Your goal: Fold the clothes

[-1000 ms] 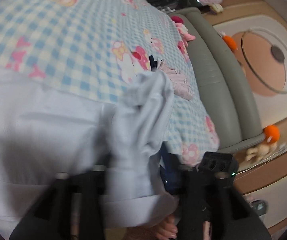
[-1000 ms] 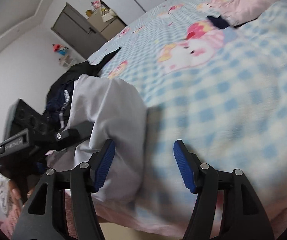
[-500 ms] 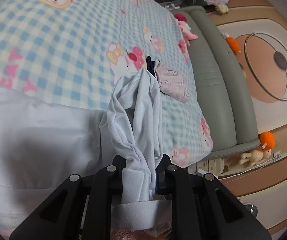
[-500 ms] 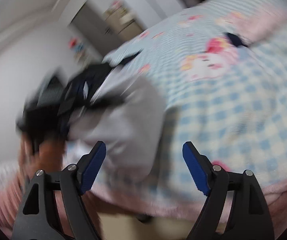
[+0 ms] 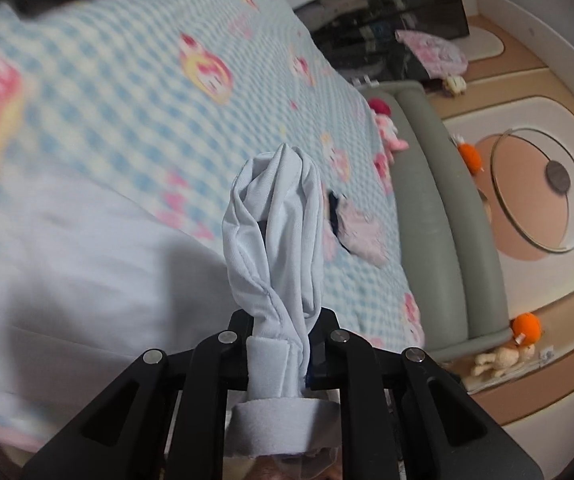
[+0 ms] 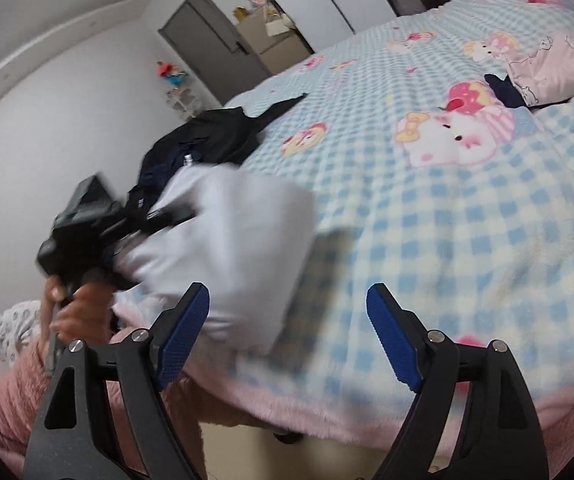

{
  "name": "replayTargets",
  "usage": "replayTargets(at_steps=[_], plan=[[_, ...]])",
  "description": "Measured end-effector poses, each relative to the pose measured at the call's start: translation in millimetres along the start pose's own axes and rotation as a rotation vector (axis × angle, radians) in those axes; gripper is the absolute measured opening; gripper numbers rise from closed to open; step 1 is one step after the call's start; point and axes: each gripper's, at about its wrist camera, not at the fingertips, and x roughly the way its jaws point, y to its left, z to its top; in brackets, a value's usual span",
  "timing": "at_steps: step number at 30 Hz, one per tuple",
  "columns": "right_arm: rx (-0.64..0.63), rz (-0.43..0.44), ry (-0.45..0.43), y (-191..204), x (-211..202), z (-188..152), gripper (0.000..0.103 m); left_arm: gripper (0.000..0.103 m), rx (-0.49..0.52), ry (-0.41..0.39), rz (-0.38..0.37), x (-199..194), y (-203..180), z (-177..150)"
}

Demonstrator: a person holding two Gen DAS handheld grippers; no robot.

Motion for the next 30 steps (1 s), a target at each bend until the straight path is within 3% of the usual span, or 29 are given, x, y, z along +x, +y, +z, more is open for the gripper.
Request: replayTargets(at_steps=[3,6,9,11,13,15,17,20,24,26,28,30], plan=[[-0.031,-0.049,0.025,14,22,20,0.083,0.014,0.006,-0.012,0.047,-18,16,9],[-0.054,-0.073,0.045,33,44,34,0.083,0.014,-0.018,-0.001,0.046,-25,37,15],[-0.053,-0.103,0.073,45,71,41,0.083,0.016,-0.006,0.045,0.163,-13,63,16],[-0.058,-0.162,0.141,46,100,37,0.083,0.021,-0.010,0.070,0.220,-5,77,13],[-0.047,-0.206,0.208,39,122,28,0.084,0.022,-0.018,0.049,0.194,-12,84,11],[-0.015,-0.225,0.245,30,132,21,0.084,0.041,0.003,-0.022,0.166,-29,81,10],[0.057,-0.192,0.203,21,119,22,0.084,0.057,0.040,-0.059,0.169,-38,76,10],[0.102,-0.147,0.169,19,101,22,0.085,0.065,0.063,-0.039,0.172,-33,73,7],[0.096,-0.048,0.265,32,119,11,0.088,0.063,0.094,-0.012,0.177,-27,69,3],[0.100,-0.014,0.263,36,127,5,0.092,0.058,0.109,0.001,0.180,-23,67,1],[0.129,0.025,0.250,37,130,5,0.076,0.050,0.124,0.014,0.182,-20,65,-1],[0.130,0.017,0.229,42,125,10,0.066,0.050,0.139,0.027,0.184,-17,63,-2]])
